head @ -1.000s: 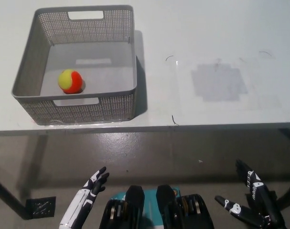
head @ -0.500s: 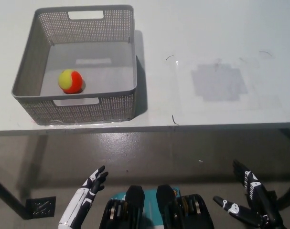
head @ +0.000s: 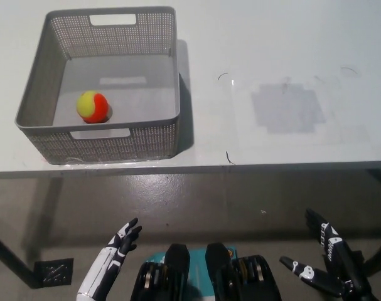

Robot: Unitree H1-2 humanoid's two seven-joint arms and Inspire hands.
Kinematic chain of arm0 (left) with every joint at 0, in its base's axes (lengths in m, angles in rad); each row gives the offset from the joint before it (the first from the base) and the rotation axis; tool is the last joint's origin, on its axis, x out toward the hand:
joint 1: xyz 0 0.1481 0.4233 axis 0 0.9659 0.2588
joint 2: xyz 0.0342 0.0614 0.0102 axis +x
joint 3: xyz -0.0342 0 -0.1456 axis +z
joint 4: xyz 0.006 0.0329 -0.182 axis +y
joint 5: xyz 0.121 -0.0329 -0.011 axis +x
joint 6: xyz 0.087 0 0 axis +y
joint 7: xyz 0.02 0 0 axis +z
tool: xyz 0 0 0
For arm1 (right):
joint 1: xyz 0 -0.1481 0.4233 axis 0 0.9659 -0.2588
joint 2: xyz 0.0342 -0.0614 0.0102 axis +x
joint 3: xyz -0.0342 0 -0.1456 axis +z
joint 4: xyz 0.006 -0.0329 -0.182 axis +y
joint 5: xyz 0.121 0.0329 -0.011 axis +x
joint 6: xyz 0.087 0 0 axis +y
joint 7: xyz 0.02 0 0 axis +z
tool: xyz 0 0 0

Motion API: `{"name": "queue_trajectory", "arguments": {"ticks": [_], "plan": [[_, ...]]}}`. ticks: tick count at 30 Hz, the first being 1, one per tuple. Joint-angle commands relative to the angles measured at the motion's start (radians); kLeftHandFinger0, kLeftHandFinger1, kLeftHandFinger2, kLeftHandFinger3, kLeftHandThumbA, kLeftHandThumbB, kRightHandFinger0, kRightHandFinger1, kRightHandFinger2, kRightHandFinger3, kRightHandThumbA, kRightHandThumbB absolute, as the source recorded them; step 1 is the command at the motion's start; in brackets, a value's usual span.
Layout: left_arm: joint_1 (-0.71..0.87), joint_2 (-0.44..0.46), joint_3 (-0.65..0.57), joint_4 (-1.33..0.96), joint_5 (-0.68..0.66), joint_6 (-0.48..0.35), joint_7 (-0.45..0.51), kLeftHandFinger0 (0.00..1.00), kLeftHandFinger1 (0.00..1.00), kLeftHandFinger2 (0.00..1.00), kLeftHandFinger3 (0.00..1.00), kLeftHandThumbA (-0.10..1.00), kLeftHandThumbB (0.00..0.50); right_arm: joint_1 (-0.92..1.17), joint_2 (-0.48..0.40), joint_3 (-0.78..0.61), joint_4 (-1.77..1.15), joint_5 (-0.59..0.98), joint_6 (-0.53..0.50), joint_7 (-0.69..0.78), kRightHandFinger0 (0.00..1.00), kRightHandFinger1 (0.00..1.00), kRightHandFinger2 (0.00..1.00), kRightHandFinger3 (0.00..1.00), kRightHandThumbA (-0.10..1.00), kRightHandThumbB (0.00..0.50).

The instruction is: Use the right hand to pick up a tennis ball and put it into a container on the left side

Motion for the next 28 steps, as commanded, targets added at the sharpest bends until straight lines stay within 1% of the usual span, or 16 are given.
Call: {"name": "queue_trajectory", "arguments": {"ticks": [1,4,6,8,10,11,13,15,17,20,22,28], "plan": [[-0.011,0.007,0.011,-0.017,0.006,-0.027,0.013,1.00,1.00,1.00,1.00,1.00,0.097,-0.019,-0.003,-0.010,-0.013,0.016,-0.027,0.012,1.00,1.00,1.00,1.00,1.00,0.310],[-0.011,0.008,0.011,-0.015,0.003,-0.031,0.010,1.00,1.00,1.00,1.00,1.00,0.100,-0.018,-0.005,-0.007,-0.021,0.006,-0.015,0.013,1.00,1.00,1.00,1.00,1.00,0.302],[-0.010,0.008,0.010,-0.018,0.004,-0.030,0.009,1.00,1.00,1.00,1.00,1.00,0.093,-0.018,-0.005,-0.006,-0.018,-0.001,-0.020,0.011,1.00,1.00,1.00,1.00,1.00,0.289],[-0.010,0.009,0.010,-0.017,0.001,-0.033,0.007,1.00,1.00,1.00,1.00,1.00,0.091,-0.017,-0.005,-0.006,-0.018,-0.001,-0.019,0.011,1.00,1.00,1.00,1.00,1.00,0.289],[-0.010,0.010,0.009,-0.014,-0.001,-0.033,0.004,1.00,1.00,1.00,1.00,1.00,0.069,-0.017,-0.007,-0.004,-0.020,-0.003,-0.021,0.013,1.00,1.00,1.00,1.00,1.00,0.278],[-0.010,0.010,0.008,-0.015,0.002,-0.032,0.005,1.00,1.00,1.00,1.00,1.00,0.067,-0.016,-0.008,-0.003,-0.020,-0.001,-0.023,0.016,1.00,1.00,1.00,1.00,1.00,0.275],[-0.017,0.011,0.009,-0.014,0.004,-0.027,0.005,1.00,1.00,1.00,1.00,1.00,0.066,-0.024,-0.009,-0.001,-0.023,-0.002,-0.019,0.020,1.00,1.00,1.00,1.00,1.00,0.277],[-0.016,0.011,0.009,-0.015,0.007,-0.023,0.006,1.00,1.00,1.00,1.00,1.00,0.077,-0.025,-0.011,0.005,-0.017,0.000,-0.032,0.030,1.00,1.00,1.00,1.00,1.00,0.277],[-0.016,0.011,0.008,-0.017,0.005,-0.017,0.004,1.00,1.00,1.00,1.00,0.99,0.073,-0.025,-0.014,0.013,-0.018,-0.004,-0.031,0.039,1.00,1.00,1.00,1.00,1.00,0.285],[-0.017,0.010,0.006,-0.014,0.005,-0.022,0.004,1.00,1.00,1.00,1.00,0.99,0.065,-0.024,-0.015,0.021,-0.025,-0.007,-0.023,0.048,1.00,1.00,1.00,1.00,1.00,0.284],[-0.017,0.011,0.004,-0.015,0.009,-0.023,0.004,1.00,1.00,1.00,1.00,0.98,0.059,-0.024,-0.016,0.027,-0.024,-0.011,-0.029,0.053,1.00,1.00,1.00,1.00,1.00,0.272],[-0.016,0.014,-0.002,-0.015,0.013,-0.022,0.000,1.00,1.00,1.00,1.00,0.98,0.063,-0.027,-0.024,0.053,-0.024,-0.027,-0.034,0.068,1.00,1.00,1.00,1.00,1.00,0.268]]}}
